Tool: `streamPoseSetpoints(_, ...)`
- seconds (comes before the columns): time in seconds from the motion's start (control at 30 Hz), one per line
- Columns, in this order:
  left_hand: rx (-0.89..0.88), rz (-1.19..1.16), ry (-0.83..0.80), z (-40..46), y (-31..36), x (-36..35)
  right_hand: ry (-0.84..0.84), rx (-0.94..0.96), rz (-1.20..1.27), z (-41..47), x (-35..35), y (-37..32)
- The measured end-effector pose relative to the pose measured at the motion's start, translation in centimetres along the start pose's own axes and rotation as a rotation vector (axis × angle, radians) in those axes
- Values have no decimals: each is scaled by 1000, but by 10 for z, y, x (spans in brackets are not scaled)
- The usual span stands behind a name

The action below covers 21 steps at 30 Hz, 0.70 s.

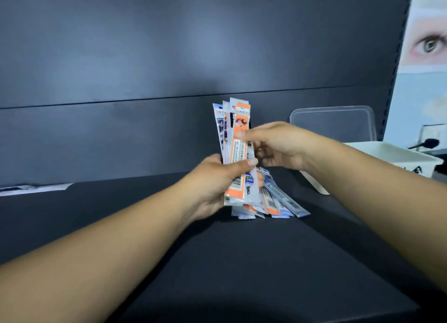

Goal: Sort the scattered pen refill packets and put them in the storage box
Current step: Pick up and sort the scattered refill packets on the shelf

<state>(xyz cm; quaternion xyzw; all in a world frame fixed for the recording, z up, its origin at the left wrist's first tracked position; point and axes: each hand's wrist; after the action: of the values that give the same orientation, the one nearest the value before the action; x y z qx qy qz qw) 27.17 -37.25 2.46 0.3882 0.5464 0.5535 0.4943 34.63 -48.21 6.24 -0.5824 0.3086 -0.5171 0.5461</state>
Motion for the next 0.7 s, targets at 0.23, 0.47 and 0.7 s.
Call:
streamPoseSetpoints(0.23, -175, 640, 260, 30, -28, -3, -6, -259, -77, 23, 12, 34)
streamPoseSetpoints(0.47, -243, 710, 331, 36, -42, -2, 227, 80, -286, 25, -1, 56)
streamPoseSetpoints(0.7, -254, 752, 197, 30, -47, -6, 205, 31, -283, 30, 3, 76)
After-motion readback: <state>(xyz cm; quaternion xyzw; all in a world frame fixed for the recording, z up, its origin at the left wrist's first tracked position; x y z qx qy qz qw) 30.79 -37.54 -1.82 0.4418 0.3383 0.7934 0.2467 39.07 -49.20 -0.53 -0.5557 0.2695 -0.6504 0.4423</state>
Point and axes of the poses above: each hand's wrist, its own z-axis towards the middle knuckle, its own x-axis out of the back of the hand, y = z × x, and after that the axes turned 12 degrees about y, right-handed
